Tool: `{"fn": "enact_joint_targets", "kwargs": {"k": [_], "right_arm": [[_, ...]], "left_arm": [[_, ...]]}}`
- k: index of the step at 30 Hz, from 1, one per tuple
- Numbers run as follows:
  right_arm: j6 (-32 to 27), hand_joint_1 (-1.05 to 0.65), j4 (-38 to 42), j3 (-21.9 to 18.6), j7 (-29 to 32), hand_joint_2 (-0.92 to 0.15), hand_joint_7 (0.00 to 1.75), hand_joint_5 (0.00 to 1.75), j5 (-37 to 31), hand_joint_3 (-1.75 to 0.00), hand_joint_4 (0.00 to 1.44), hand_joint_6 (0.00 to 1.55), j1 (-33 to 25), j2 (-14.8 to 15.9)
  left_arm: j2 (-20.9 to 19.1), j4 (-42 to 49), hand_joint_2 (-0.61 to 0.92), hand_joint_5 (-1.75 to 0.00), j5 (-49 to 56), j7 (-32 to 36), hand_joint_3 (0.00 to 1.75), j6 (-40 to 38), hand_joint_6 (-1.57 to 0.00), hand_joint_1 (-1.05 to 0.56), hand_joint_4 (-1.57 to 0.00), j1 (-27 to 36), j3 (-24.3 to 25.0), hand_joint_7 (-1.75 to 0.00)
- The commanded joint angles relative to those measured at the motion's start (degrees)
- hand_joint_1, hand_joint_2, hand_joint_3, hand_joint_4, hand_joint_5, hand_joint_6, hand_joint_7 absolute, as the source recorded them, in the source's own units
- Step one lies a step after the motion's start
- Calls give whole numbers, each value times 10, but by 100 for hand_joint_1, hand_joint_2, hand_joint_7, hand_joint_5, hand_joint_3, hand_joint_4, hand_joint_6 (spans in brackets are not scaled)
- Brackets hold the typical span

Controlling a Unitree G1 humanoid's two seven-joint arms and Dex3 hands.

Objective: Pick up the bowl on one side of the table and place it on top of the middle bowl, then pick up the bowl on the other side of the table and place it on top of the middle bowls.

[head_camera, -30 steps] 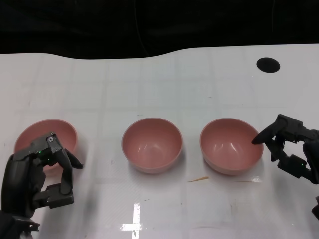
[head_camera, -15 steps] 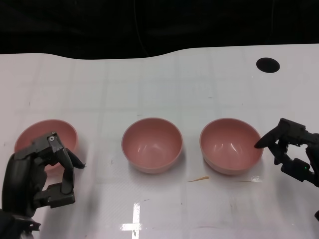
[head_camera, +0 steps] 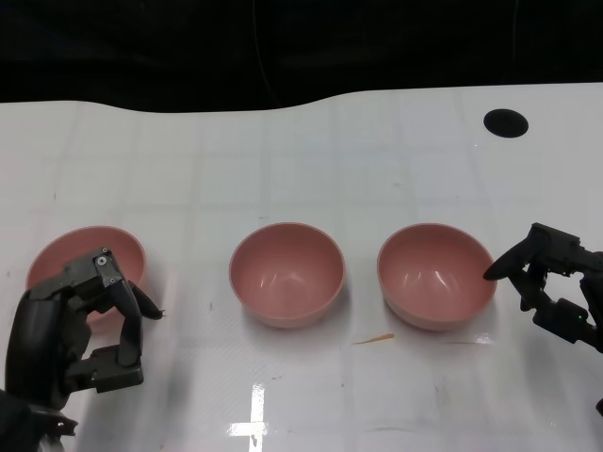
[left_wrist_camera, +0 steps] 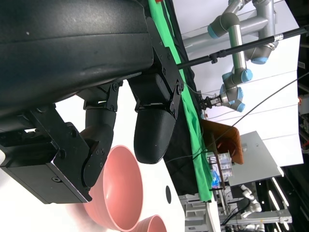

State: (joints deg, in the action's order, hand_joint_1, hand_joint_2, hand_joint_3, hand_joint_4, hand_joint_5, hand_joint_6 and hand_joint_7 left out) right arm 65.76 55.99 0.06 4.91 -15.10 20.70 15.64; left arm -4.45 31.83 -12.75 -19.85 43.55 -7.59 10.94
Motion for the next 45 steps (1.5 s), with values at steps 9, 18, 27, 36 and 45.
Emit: {"fn": "enact_joint_targets", "kwargs": {"k": [9, 18, 27, 36, 45], "right_arm": [[6, -46, -9, 2, 41, -92, 88, 145, -49, -35, 75, 86, 6, 31], [-50, -67, -116, 30, 32, -92, 2, 35, -120, -12, 91, 89, -17, 86], [-231, -89, -364, 62, -69, -92, 0, 0, -177, -15, 63, 51, -66, 128], [-320, -93, -446, 101, -129, -92, 0, 0, -214, -9, 59, 43, -47, 140], [-390, -96, -489, 152, -157, -92, 1, 1, -293, -19, 55, 42, -16, 142]], "left_arm": [[-11, 0, 48, -175, -10, -16, 155, -14, -83, 12, -97, 3, -2, -173], [-13, -8, 48, -175, -9, -21, 155, -20, -82, 14, -96, 9, -2, -174], [-13, -21, 47, -175, -5, -18, 154, -32, -80, 12, -94, 14, -1, -174], [-8, -18, 50, -175, -15, -25, 152, -30, -80, 15, -95, 12, 0, -175], [-16, -9, 49, -175, -4, -24, 153, -16, -80, 12, -97, 10, -2, -175]]}}
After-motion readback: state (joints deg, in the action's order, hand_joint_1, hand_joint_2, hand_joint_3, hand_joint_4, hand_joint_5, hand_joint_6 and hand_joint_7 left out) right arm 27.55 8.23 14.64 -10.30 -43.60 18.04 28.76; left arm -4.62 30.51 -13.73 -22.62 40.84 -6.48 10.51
